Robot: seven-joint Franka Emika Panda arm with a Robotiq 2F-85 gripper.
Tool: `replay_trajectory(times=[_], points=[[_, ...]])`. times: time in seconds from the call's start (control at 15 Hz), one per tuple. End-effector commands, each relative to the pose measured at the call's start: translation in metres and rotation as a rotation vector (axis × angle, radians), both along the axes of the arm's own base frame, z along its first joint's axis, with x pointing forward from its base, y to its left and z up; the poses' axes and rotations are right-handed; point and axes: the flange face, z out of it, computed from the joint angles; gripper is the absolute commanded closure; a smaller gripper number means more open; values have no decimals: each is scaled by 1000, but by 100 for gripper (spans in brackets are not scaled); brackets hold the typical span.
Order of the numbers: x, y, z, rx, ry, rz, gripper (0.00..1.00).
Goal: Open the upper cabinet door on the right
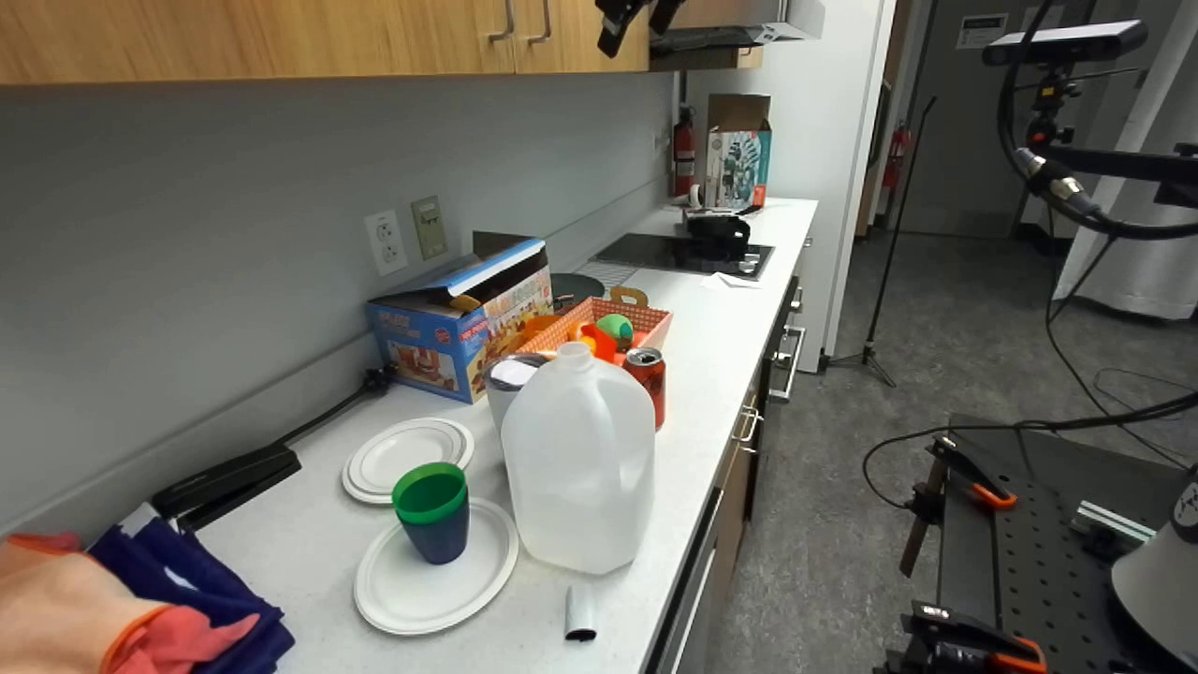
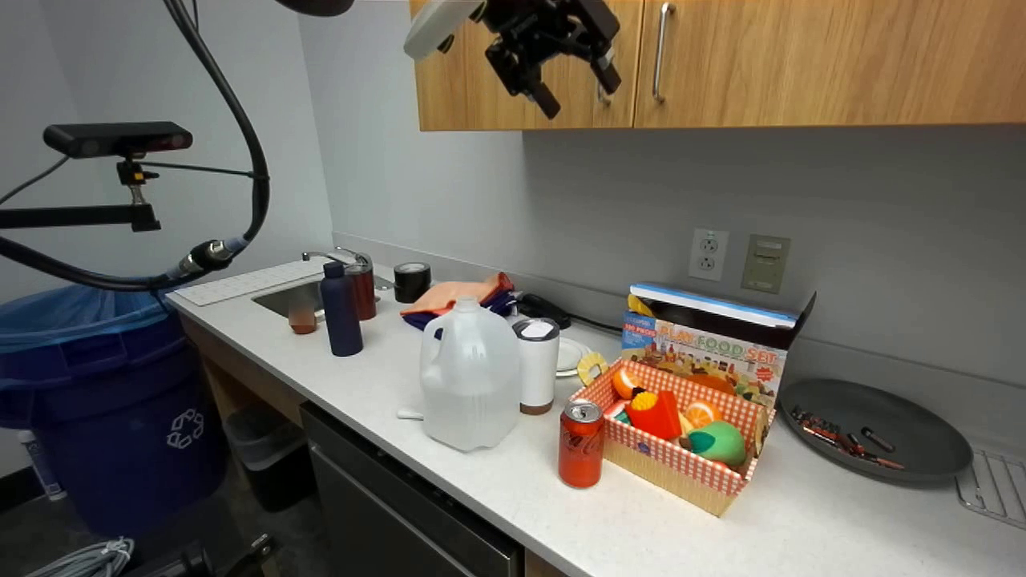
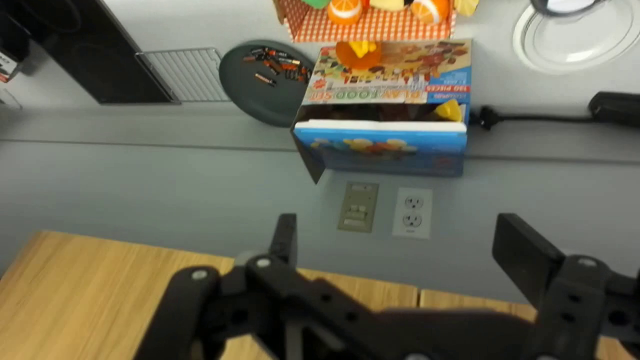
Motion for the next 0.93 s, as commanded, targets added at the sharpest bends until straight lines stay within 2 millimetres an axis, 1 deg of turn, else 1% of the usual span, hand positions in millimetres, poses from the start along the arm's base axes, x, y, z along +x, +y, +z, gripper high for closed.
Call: replay_trajectory(times=[0.0, 0.2, 0.53, 0.87], points=[[24, -15, 22, -4, -133, -76, 0], [40, -22, 30, 8, -198, -108, 0], [58, -16, 32, 25, -243, -122, 0], [68, -11, 36, 45, -326, -132, 0]])
